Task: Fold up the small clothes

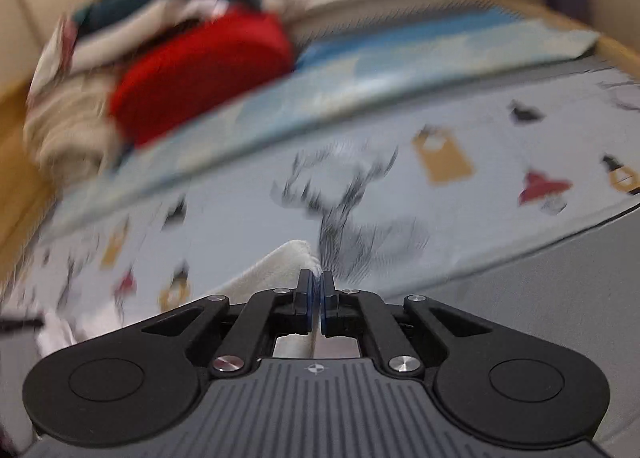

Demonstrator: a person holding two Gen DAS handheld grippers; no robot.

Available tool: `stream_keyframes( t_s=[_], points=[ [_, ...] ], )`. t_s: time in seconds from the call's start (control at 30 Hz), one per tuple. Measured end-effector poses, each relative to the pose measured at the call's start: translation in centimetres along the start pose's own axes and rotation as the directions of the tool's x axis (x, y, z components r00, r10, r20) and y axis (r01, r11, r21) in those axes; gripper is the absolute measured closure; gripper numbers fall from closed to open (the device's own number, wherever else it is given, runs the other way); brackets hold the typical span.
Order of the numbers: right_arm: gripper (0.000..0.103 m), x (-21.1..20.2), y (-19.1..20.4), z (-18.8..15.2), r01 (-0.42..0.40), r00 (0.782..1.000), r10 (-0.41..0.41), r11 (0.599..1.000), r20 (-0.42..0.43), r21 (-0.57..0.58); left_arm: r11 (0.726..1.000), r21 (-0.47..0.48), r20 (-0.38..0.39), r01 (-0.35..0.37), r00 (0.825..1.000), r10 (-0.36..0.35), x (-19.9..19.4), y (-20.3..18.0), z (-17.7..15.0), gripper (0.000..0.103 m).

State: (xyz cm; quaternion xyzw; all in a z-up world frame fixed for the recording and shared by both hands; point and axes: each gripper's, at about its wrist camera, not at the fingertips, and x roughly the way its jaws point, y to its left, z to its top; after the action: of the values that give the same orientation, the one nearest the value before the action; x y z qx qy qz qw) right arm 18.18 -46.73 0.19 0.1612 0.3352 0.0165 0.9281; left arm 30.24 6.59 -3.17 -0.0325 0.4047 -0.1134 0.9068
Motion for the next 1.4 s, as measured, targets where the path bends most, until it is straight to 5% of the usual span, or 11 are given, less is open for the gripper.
stream_keyframes(
  t_s=[0.37,0.5,0.7,0.83,0.93,1.0,1.3,1.4],
  points=[
    [0.100,5.0,1.0,0.8,0.113,0.994,-0.113,0.993,0.003,-0.041,0.992,-0.037,0.015,-0.119,0.993,0.119,2.8,-0.1,1.1,0.094],
    [0.096,5.7,1.2,0.4,0.248,0.969,-0.248,0.967,0.006,-0.063,0.993,-0.064,-0.023,-0.099,0.995,0.097,2.1,0.6,1.0,0.093],
    [0.096,2.7,1.0,-1.0,0.042,0.992,-0.047,0.998,-0.120,-0.044,0.995,-0.075,-0.130,0.073,0.988,-0.082,0.3,-0.1,-0.5,0.087],
    [0.088,0.8,2.0,-3.6,-0.056,0.965,0.029,0.993,-0.260,-0.099,0.985,-0.039,-0.299,0.169,0.939,-0.172,-0.3,-1.2,-3.5,0.065],
    [0.079,-0.7,2.4,-5.9,-0.057,0.943,-0.003,0.984,-0.332,-0.169,0.978,0.011,-0.421,0.209,0.888,-0.186,-0.8,-1.6,-6.6,0.064],
    [0.078,-1.8,2.1,-7.3,-0.061,0.927,-0.014,0.981,-0.376,-0.186,0.973,0.048,-0.450,0.225,0.875,-0.180,-1.5,-1.5,-8.3,0.064],
    [0.078,-3.9,1.4,-11.1,-0.064,0.885,-0.054,0.969,-0.463,-0.237,0.982,-0.034,-0.430,0.186,0.884,-0.182,-2.9,0.7,-10.7,0.067],
    [0.080,-3.5,1.9,-11.4,-0.060,0.887,-0.056,0.970,-0.458,-0.235,0.984,-0.040,-0.432,0.175,0.885,-0.175,-2.9,0.0,-10.6,0.082]
  ],
)
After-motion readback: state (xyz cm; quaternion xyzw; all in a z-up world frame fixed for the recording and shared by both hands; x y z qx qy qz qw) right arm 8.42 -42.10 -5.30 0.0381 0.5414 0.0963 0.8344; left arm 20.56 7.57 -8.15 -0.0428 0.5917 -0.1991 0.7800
